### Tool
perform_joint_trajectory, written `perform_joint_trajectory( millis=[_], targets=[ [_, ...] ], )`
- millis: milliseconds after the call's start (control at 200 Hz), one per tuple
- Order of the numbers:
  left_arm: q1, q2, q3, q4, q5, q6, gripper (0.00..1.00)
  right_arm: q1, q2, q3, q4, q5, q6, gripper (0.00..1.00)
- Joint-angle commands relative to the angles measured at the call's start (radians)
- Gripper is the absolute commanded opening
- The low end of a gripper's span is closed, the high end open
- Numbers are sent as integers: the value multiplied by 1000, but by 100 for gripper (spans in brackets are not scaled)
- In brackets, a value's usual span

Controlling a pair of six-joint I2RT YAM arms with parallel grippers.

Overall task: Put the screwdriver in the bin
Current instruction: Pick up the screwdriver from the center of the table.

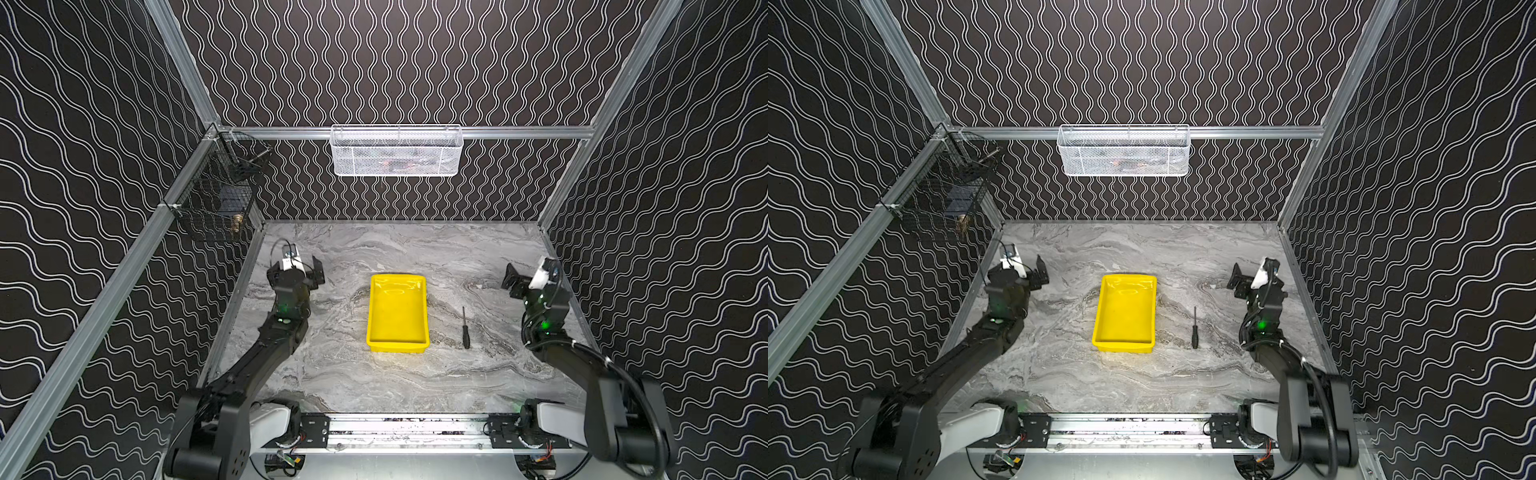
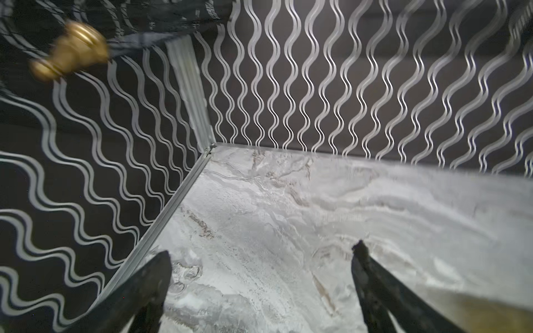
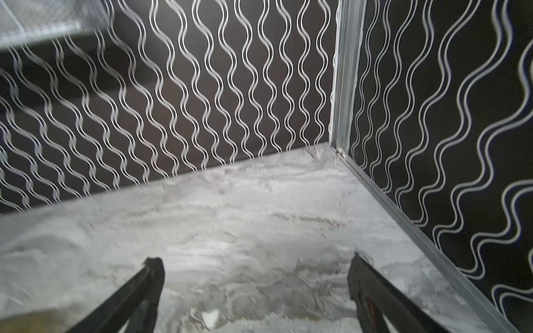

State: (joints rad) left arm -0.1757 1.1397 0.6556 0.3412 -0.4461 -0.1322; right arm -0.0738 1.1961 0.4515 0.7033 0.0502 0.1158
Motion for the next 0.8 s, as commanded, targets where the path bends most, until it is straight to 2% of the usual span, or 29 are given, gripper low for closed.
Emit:
perform_joint_trajectory(
  millis=[0, 105, 225, 320, 395, 526, 586, 681, 796],
  targets=[
    [-5, -1, 170, -494, 6, -202, 99, 2, -83, 92, -425, -71, 137, 99],
    [-4, 66, 372, -715, 192, -207, 99, 8, -125, 190, -641, -170, 177, 99],
    [-4, 159, 583, -885, 410, -185, 99, 49, -126, 300, -877, -206, 148, 99],
    [-8, 201, 646, -923, 535, -145, 99, 90, -135, 317, -979, -204, 149, 99],
    [-38, 187, 579, -869, 490, -138, 99, 132, -136, 294, -1003, -211, 168, 99],
    [-42, 141, 419, -738, 520, -180, 99, 229, -121, 254, -1040, -172, 178, 98],
    [-45, 148, 426, -758, 532, -165, 99, 262, -109, 237, -1048, -164, 180, 98],
    [-67, 164, 448, -806, 468, -131, 99, 299, -96, 208, -1050, -160, 196, 96],
    [-70, 168, 452, -824, 456, -126, 99, 325, -100, 173, -1038, -157, 204, 94]
  ],
)
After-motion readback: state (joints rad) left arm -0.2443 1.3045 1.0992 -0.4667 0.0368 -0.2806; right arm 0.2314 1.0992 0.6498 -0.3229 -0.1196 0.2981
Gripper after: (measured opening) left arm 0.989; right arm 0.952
